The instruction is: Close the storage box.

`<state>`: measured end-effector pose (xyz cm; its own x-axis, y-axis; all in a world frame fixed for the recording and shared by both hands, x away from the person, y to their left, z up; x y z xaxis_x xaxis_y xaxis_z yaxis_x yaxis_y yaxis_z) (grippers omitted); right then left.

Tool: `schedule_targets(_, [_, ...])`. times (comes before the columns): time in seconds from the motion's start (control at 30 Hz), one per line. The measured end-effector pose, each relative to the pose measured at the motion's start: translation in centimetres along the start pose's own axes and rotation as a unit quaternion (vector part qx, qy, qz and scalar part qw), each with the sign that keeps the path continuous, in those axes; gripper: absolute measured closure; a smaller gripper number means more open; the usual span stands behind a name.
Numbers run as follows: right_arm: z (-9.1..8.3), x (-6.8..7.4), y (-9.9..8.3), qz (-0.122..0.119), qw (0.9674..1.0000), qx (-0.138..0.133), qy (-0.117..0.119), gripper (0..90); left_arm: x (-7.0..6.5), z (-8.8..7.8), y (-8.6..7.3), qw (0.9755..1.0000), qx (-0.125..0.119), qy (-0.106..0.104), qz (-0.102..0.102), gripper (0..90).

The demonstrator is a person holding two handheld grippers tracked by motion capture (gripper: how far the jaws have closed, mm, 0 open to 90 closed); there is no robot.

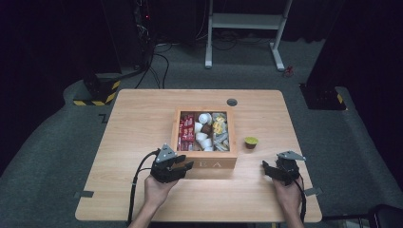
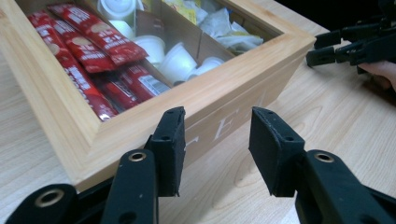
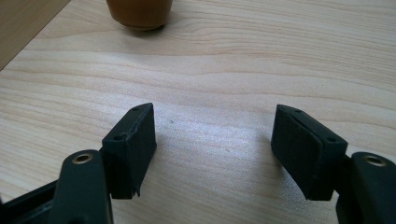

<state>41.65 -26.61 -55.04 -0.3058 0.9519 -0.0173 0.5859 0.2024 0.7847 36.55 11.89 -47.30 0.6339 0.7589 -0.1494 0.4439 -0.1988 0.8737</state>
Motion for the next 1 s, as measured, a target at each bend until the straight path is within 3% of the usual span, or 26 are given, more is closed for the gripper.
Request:
schedule_targets(0.73, [0.0,0.0,0.0,0.0,1.0,0.0,0.0,30.7,1.7,-1.6,0.7,0.9997,-0.018,0.014,-0.009,52.7])
schedule_targets(1.0, [0.0,0.0,0.0,0.0,1.0,0.0,0.0,30.7,2.7,-2.3,0.7,0.9992,-0.02,0.03,-0.014,51.6])
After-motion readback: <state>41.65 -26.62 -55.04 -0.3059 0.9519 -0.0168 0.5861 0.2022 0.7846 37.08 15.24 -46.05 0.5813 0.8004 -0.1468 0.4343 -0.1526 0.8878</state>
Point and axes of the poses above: each handheld gripper's, and its own axes: z roughly forward along the jaws, y roughly out of its top, x roughly to its left, the point moved 4 cm from there along z, roughly forward along the jaws, and after that the axes turned 5 degrees about -x, right-handed, at the moved point
